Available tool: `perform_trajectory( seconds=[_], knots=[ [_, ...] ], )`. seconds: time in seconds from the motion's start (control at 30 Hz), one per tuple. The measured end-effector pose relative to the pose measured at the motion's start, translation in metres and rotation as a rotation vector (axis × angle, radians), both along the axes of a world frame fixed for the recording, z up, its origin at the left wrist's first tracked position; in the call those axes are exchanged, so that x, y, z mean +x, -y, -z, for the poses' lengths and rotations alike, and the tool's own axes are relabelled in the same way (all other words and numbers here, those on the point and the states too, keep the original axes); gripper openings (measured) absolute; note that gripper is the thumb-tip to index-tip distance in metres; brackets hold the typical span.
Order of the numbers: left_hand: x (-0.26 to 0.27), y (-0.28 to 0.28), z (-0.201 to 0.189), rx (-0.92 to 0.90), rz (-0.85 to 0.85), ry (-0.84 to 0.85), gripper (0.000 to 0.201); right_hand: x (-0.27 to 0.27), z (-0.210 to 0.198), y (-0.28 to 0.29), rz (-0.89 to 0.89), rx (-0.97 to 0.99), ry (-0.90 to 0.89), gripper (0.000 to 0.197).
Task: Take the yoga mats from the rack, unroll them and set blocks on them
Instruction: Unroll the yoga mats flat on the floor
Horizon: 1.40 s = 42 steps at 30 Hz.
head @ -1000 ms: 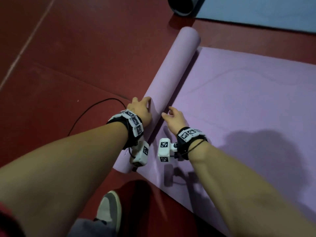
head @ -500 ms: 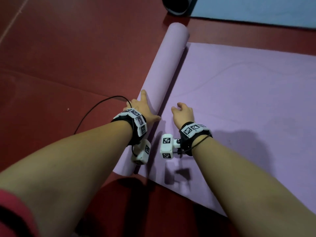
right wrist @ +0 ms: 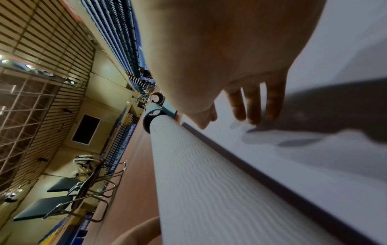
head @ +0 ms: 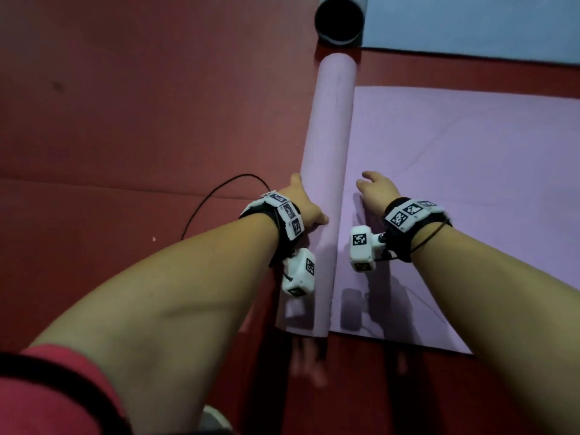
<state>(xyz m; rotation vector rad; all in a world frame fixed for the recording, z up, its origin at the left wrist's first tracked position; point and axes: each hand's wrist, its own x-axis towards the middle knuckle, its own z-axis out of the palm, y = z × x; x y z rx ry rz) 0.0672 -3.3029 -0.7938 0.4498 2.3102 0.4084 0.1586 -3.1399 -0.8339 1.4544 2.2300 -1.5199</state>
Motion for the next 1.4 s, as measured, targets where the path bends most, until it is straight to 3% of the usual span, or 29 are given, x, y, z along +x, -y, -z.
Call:
perform_trajectory(
  seconds=[0.13, 0.2, 0.37, 0.5, 0.67, 0.87, 1.0, 1.17, 1.27, 1.4],
  knots=[
    [-0.015, 0.028, 0.009, 0.098, -0.027, 0.052, 0.076, -0.033, -0.025, 0.048, 0.183, -0.293, -0.163, 0.046],
    [-0.018, 0.046, 0.015, 0.14, -0.045, 0.091, 0.064, -0.044, -0.033, 0.065, 0.242, -0.274, -0.147, 0.054],
    [-0.046, 0.068, 0.019, 0.167, -0.058, 0.036, 0.046, -0.07, -0.043, 0.081, 0.069, -0.103, -0.121, 0.058],
    [-0.077, 0.076, 0.013, 0.168, 0.002, -0.012, 0.029, -0.103, -0.03, 0.087, 0.003, -0.14, -0.193, 0.053],
    [-0.087, 0.114, 0.006, 0.166, -0.021, 0.089, 0.064, -0.133, -0.027, 0.106, -0.107, -0.179, -0.198, 0.053],
    [-0.071, 0.141, 0.004, 0.065, 0.002, 0.103, 0.084, -0.156, -0.033, 0.13, -0.097, -0.387, -0.271, 0.038],
    [-0.064, 0.137, -0.003, -0.007, -0.001, 0.018, 0.115, -0.172, -0.035, 0.151, -0.198, -0.502, -0.318, 0.033],
    [-0.05, 0.134, 0.006, -0.145, 0.017, -0.136, 0.131, -0.185, -0.036, 0.161, -0.235, -0.569, -0.373, 0.031],
    [-0.049, 0.138, 0.013, -0.146, -0.028, -0.138, 0.13, -0.186, -0.036, 0.155, -0.124, -0.509, -0.427, 0.031],
    [-0.069, 0.151, 0.011, -0.164, -0.086, -0.121, 0.123, -0.187, -0.016, 0.127, 0.171, -0.206, -0.386, 0.025]
  ],
)
